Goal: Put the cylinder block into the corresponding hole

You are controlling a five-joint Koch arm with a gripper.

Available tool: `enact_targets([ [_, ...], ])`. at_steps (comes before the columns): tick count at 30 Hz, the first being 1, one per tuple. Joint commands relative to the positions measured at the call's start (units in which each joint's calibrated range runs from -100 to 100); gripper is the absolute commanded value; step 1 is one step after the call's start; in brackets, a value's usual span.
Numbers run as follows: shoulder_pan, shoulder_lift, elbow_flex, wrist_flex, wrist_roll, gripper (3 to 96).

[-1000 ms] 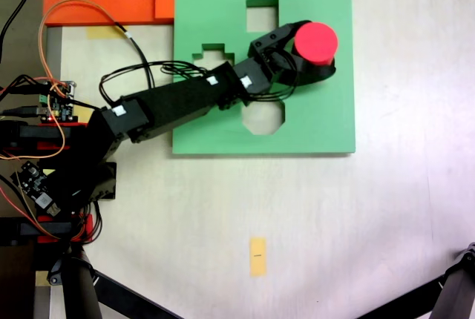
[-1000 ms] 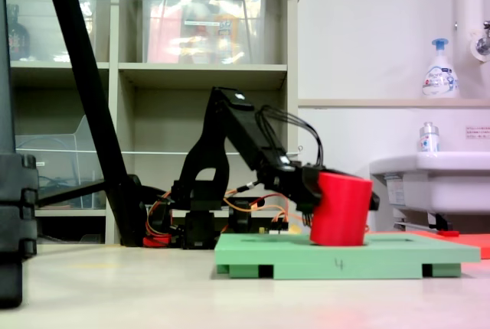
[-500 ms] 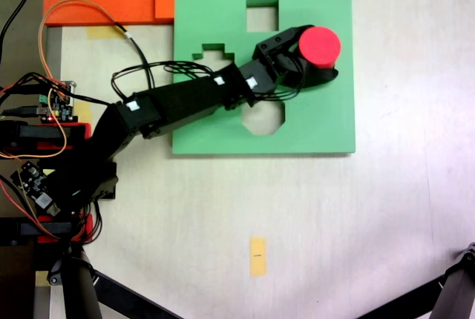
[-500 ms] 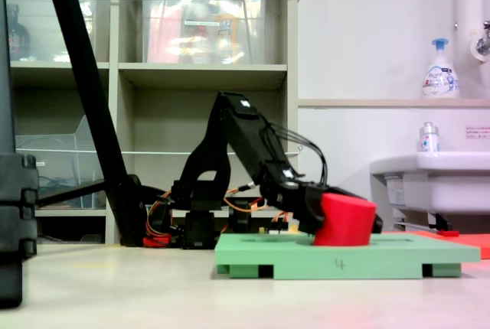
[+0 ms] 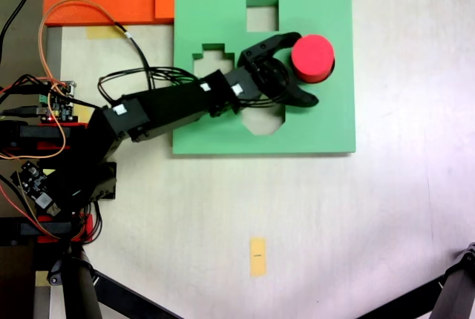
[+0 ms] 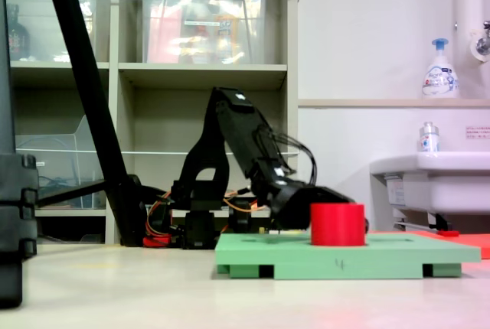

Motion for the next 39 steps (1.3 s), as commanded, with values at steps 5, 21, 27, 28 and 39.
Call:
enact_targets([
  [5, -0.10, -33.40, -6.34, -4.73, -2.59, 85.3],
  [21, -15.53, -105.61, -36.45, -43.06, -38.05, 48.1],
  [27, -16.41, -105.61, -58.28, -42.19, -41.71, 50.1],
  [28, -16.31, -105.61, -62.17, -42.10, -41.95, 50.1],
  [39, -16.21, -105.61, -76.83, -41.33, -42.25, 47.4],
])
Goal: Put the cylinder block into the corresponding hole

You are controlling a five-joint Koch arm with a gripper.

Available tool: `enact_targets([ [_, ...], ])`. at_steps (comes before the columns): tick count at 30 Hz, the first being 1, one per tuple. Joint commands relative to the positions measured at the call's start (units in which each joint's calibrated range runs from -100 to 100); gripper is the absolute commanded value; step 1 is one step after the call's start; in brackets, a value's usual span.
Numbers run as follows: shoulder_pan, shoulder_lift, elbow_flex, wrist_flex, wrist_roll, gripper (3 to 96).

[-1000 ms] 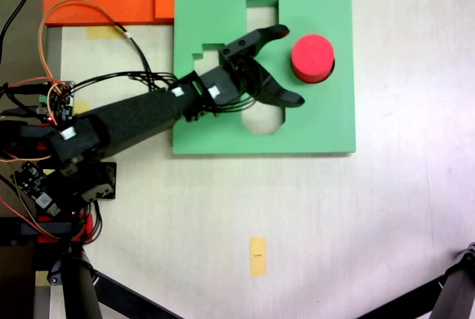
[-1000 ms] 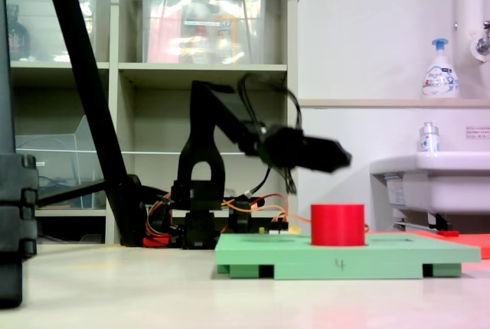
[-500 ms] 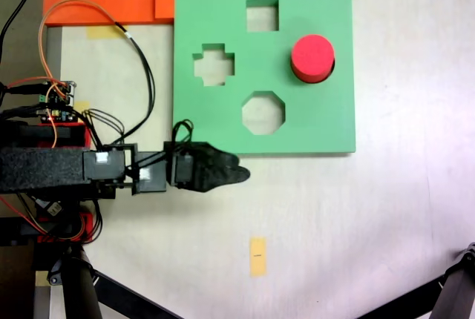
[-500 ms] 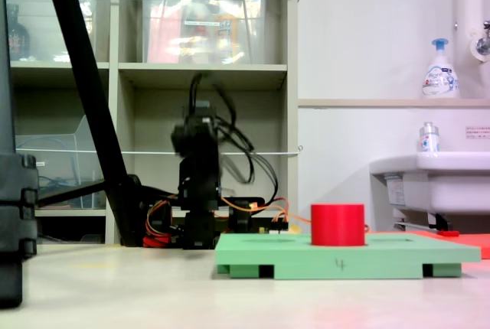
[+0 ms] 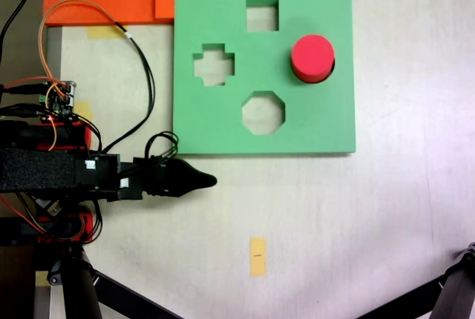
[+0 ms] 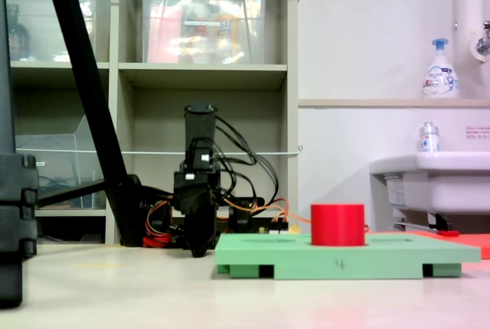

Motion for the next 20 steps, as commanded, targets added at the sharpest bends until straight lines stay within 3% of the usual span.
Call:
enact_targets([
  [1, -0.05, -0.55, -1.37, -7.16, 0.05, 46.6],
  [20, -0.05, -0.55, -1.37, -6.77, 0.05, 49.3],
])
